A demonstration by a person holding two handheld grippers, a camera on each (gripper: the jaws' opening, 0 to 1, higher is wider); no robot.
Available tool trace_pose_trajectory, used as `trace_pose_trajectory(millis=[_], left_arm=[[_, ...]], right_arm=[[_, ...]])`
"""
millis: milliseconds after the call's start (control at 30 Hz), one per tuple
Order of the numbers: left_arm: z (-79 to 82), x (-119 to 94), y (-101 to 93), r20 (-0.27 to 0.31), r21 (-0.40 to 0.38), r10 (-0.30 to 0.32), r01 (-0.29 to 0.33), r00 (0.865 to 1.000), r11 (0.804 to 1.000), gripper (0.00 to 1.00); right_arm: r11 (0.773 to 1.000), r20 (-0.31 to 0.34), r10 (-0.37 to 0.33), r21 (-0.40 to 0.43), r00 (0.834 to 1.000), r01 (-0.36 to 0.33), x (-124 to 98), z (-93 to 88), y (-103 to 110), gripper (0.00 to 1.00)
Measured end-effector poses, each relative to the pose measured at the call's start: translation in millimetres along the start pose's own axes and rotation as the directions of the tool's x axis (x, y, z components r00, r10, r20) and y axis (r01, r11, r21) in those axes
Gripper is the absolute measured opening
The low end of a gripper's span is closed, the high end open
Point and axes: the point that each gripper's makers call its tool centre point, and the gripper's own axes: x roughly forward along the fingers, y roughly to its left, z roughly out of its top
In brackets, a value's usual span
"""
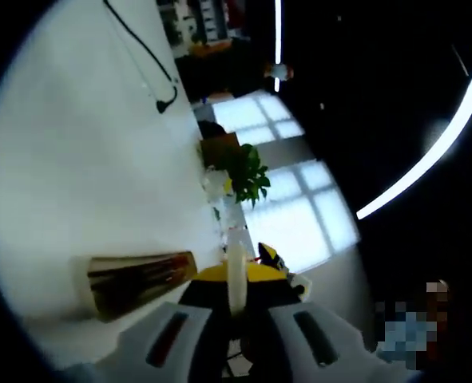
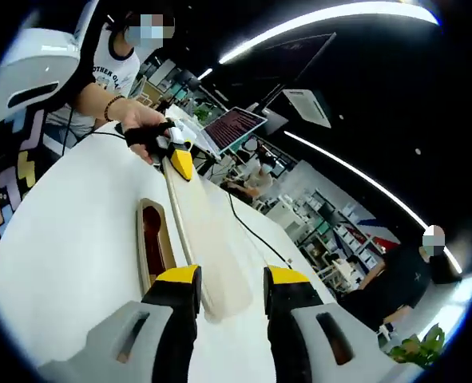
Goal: Arrange the utensils inside the cutlery case until each visible utensil rests in its matching compartment.
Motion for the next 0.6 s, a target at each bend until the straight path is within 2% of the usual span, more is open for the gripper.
trace_pose_trajectory(millis=[167,300,433,600], left_arm=[[-2.7,-0.5,6.1,-0.005,-0.01,0.016,-0.016,1.0,1.0,0.02],[-7.2,0.6,10.3,-0.017,-0.016,0.028,-0.029,0.999,0.999,0.02],[-8.3,0.1,13.9,-0.022,-0.026,0.038,-0.039,0.999,0.999,0.02],[-13.2,-0.6,20.9,-0.024,-0.045,0.048,-0.049,0.999,0.998,0.02]], right_arm=[[0.996,-0.003,0.048,0.076,0.999,-0.047,0.2,-10.2,0.4,0.37],[0.991,-0.038,0.112,0.072,0.993,-0.109,6.1,-19.4,10.0,0.43],[0.978,-0.1,0.203,0.065,0.974,-0.197,15.6,-31.5,24.2,0.52],[0.956,-0.118,0.294,0.057,0.949,-0.289,29.1,-38.2,40.8,0.53]])
